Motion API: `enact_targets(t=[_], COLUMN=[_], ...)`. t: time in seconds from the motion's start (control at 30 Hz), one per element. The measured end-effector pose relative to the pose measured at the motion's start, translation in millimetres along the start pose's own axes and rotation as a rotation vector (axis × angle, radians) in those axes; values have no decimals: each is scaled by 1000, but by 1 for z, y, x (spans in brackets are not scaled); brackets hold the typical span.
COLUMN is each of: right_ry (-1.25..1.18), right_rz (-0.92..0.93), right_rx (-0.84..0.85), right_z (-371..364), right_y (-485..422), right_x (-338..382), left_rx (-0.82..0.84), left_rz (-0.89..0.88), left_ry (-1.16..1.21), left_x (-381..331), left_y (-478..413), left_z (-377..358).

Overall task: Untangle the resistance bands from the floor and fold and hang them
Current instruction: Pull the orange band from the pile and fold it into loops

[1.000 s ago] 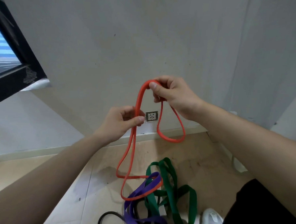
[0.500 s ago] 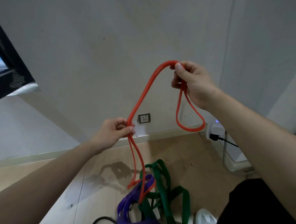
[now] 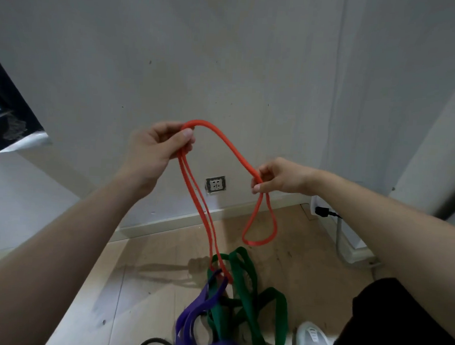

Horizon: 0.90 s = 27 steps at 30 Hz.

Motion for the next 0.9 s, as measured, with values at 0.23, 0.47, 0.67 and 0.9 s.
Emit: enact_targets(t=[0.23,0.47,0.67,0.9], right_ry=[-435,-622,-703,-795], right_rz=[232,445,549,557], right_rx=[-18,-209,-277,-422], right_z=[-16,4,19,56], right_y=[5,15,28,41], right_x=[85,129,154,146], left_rx=[109,89,218,182], left_rz=[-62,-91,-67,-46], left_ry=[-48,-107,-200,-157], left_x=[-26,-29,-11,-6], left_y=[1,2,15,19], left_z=[-36,-18,-25,-27])
Point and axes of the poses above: each hand's wrist, its own y-axis away from the middle knuckle, its own z-axis out of the back of the hand, x = y × z, the point moved 10 cm from there along -y, towards the middle knuckle, and after that the axes turned 5 degrees about -y, right-handed, at the moved point
